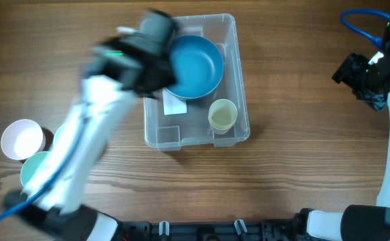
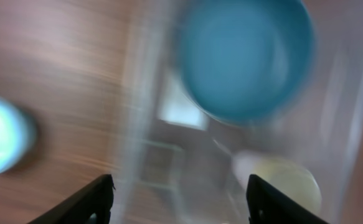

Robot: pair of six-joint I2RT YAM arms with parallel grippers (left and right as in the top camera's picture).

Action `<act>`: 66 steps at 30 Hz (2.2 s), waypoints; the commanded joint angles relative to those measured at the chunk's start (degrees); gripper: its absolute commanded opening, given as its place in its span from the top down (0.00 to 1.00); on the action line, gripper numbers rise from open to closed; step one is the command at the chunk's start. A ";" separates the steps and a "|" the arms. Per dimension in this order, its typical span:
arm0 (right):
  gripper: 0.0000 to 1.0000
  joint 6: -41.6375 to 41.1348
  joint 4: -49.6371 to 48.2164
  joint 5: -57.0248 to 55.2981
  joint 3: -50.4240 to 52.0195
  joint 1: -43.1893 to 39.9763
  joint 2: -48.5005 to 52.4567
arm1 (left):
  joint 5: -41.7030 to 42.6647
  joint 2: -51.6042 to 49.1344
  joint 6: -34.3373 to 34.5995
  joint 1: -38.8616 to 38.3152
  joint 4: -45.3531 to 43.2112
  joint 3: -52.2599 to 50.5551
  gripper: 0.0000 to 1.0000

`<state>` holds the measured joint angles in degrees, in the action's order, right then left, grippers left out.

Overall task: Pack container
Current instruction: 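Move the left gripper back toward the light blue bowl, then carry the light blue bowl with the left gripper into the container's lower left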

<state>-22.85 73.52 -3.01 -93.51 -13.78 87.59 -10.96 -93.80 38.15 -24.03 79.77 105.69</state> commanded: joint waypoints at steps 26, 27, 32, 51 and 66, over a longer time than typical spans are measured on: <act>0.21 1.73 -0.09 0.09 0.24 -0.07 0.39 | 3.06 -15.67 -0.24 33.94 -28.89 -36.30 0.28; 0.21 1.70 -0.09 0.09 0.24 -0.07 0.39 | 3.39 -15.93 -0.24 33.94 -29.53 -36.33 0.34; 0.21 1.73 -0.07 0.09 0.24 -0.07 0.39 | 3.91 -16.06 -0.42 33.94 -32.15 -36.30 0.66; 0.21 1.84 -0.35 0.09 0.24 -0.07 0.39 | 4.07 -0.81 -3.43 15.39 -3.52 -5.62 0.96; 0.21 1.86 0.37 1.62 0.24 -0.07 0.39 | 2.36 -10.38 13.77 -15.30 -2.40 -2.62 0.96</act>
<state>-21.56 73.73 -2.35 -93.51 -13.78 87.59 -7.22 -100.27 47.59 -39.29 78.02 103.68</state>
